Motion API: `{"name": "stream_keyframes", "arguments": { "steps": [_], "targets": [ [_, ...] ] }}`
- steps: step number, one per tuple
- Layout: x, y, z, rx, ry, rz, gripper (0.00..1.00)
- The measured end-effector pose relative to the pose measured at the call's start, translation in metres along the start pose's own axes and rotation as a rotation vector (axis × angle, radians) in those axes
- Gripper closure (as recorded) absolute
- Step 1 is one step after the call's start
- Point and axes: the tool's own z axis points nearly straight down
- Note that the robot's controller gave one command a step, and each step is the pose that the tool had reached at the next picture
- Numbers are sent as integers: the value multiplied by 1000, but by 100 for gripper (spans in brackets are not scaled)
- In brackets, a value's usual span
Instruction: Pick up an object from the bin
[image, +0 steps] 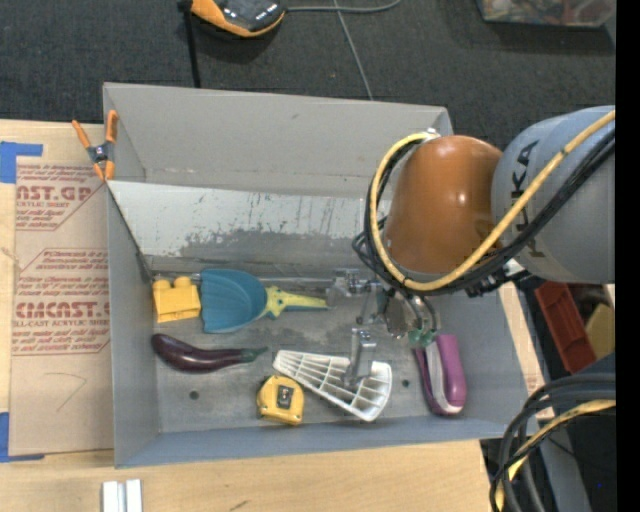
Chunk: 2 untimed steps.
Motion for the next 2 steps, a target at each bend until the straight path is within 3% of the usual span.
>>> {"name": "stream_keyframes", "arguments": {
  "steps": [1, 2],
  "targets": [
    [-2, 0, -5, -1, -8, 1, 0],
    [8, 0, 36, -1, -11, 67, 0]
  ]
}}
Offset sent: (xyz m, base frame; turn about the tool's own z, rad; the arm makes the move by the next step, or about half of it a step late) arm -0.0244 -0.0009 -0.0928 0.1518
